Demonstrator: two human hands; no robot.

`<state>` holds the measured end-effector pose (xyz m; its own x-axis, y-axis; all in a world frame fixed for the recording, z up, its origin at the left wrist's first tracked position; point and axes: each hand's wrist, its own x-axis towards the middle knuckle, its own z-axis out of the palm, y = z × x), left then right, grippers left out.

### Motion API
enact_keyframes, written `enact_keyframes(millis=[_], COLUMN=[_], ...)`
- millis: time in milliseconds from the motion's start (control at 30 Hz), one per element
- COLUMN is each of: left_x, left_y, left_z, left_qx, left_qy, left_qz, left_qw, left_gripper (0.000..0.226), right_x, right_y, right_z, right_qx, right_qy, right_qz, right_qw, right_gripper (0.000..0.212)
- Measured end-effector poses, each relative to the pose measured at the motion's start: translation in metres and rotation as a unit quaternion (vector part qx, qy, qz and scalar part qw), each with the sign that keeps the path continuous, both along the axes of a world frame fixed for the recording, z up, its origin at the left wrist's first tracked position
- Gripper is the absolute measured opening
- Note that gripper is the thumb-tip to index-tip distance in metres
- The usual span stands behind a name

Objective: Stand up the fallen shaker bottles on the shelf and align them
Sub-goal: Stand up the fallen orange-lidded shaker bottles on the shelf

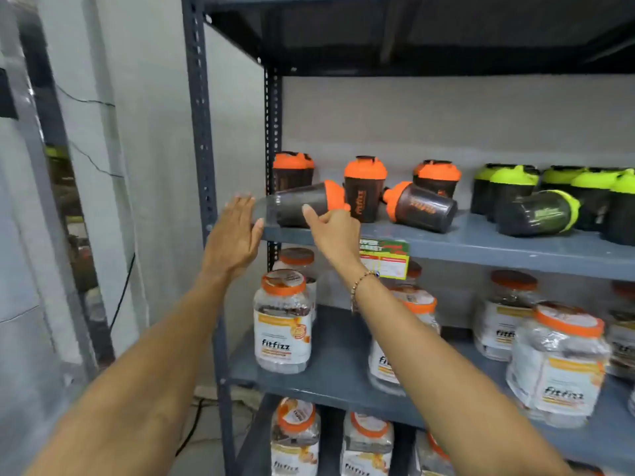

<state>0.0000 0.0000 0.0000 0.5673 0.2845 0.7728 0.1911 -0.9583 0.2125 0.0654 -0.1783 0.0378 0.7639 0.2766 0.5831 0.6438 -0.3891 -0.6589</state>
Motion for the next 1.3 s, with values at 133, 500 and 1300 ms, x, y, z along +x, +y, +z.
enact_keyframes(millis=[133,500,1300], left_x=[0.011,0.029,0.056], left_y=[0.024,0.049,0.070], left_z=[-0.001,-0.024,-0.046], left_qx=[0.022,0.065,0.120], left_qy=[0.027,0.022,-0.111], left_qz=[-0.001,-0.016,-0.042], left_qw=[0.999,0.998,0.986], left_gripper=[0.058,0.052,0.038], right_x=[0.014,0.027,0.028], right_y=[0.020,0.055,0.078], right_z=[0.011,0.041,0.068], right_qx=[0.018,0.055,-0.346], right_qy=[0.021,0.175,-0.051], right_qz=[-0.062,-0.092,-0.095], right_qw=[0.998,0.979,0.932], right_gripper=[0.056,0.083,0.064])
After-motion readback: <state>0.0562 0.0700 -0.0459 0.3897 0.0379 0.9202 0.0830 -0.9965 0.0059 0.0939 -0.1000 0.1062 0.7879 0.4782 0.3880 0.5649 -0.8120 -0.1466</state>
